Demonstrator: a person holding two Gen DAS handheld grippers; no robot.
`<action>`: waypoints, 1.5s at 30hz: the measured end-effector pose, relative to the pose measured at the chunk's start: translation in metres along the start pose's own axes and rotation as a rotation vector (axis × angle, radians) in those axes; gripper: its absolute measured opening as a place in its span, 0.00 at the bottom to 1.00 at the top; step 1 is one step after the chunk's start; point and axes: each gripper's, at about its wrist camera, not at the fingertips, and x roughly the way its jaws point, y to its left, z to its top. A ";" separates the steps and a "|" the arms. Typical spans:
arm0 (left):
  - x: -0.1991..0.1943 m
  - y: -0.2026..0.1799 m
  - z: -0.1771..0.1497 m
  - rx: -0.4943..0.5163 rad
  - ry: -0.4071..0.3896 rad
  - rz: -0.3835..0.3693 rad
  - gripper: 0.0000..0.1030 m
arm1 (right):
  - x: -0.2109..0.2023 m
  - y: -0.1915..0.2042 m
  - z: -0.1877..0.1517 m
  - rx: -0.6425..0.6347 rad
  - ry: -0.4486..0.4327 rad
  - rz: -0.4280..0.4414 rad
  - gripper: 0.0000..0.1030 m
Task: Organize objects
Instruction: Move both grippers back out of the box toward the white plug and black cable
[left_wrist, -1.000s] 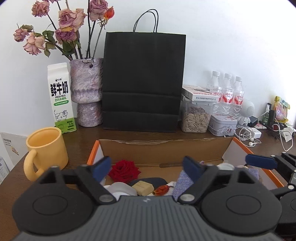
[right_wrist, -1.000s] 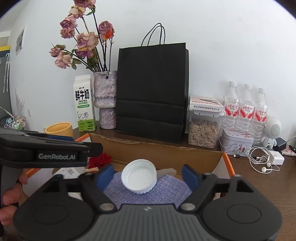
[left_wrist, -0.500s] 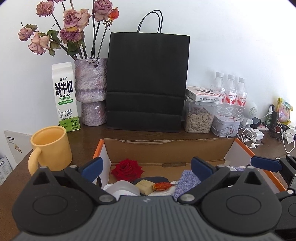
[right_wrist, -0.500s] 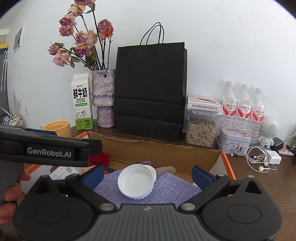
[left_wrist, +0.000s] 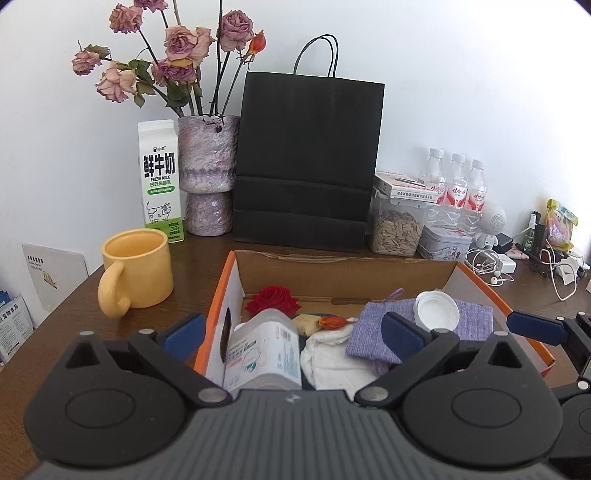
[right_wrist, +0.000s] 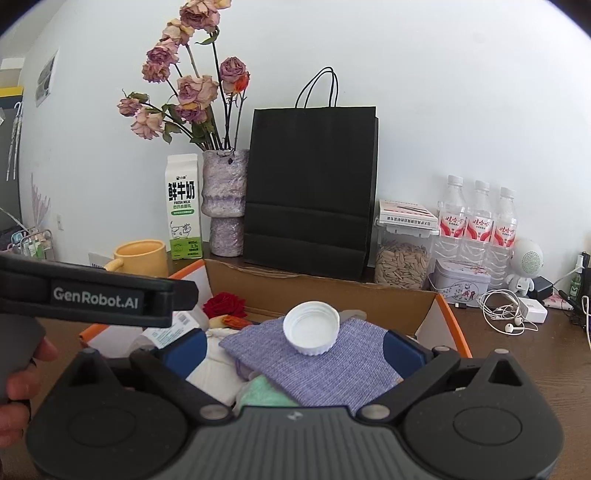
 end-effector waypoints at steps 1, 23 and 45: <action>-0.005 0.002 -0.003 0.001 0.004 0.004 1.00 | -0.005 0.003 -0.002 0.003 0.001 0.005 0.99; -0.022 0.084 -0.097 0.016 0.235 0.115 1.00 | -0.020 0.059 -0.069 0.001 0.238 0.066 1.00; -0.013 0.092 -0.093 0.030 0.234 0.079 1.00 | 0.019 0.075 -0.065 0.032 0.314 0.048 1.00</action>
